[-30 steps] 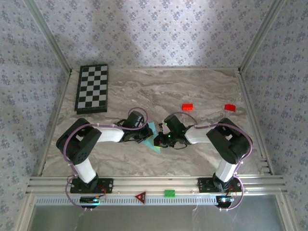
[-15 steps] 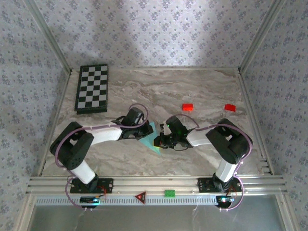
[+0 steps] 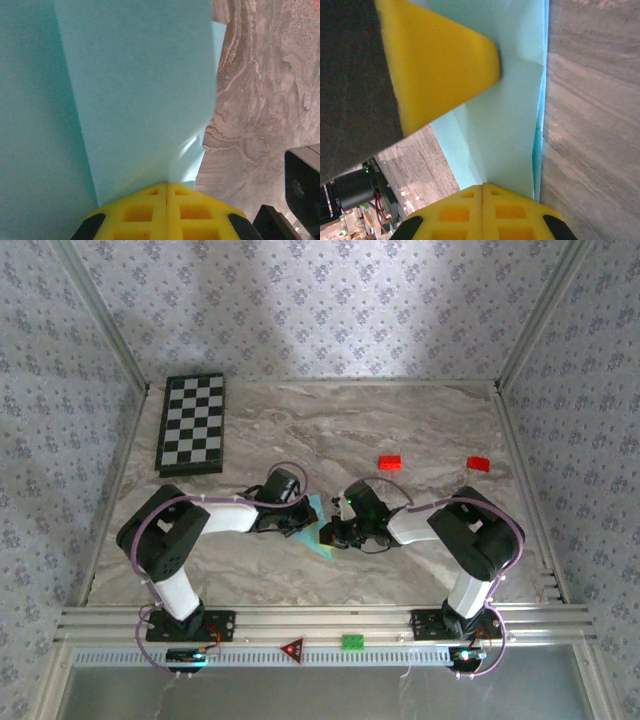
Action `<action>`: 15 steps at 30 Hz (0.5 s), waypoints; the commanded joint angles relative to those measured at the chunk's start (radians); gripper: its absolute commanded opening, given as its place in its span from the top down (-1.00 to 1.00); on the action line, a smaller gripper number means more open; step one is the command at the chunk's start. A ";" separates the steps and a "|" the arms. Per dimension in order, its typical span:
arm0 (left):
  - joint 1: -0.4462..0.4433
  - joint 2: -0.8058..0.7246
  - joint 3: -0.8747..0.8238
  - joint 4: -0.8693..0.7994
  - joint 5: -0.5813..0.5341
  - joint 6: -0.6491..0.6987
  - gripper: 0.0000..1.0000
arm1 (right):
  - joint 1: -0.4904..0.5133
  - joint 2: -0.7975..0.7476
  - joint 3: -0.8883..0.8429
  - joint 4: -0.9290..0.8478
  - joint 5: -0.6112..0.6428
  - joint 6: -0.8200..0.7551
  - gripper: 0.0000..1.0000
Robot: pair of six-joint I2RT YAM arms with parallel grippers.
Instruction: Fold a paper plane with a square sheet of paper (pick it up from the middle)
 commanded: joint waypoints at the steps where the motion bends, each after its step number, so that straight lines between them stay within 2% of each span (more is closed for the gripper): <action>1: 0.066 0.045 -0.004 -0.031 -0.073 0.014 1.00 | 0.020 0.034 -0.043 -0.221 0.067 -0.044 1.00; 7: 0.125 0.062 0.029 -0.054 -0.059 0.063 1.00 | 0.022 0.032 -0.046 -0.240 0.071 -0.060 1.00; 15: 0.214 0.099 0.051 -0.004 0.023 0.116 1.00 | 0.023 0.031 -0.051 -0.237 0.068 -0.065 1.00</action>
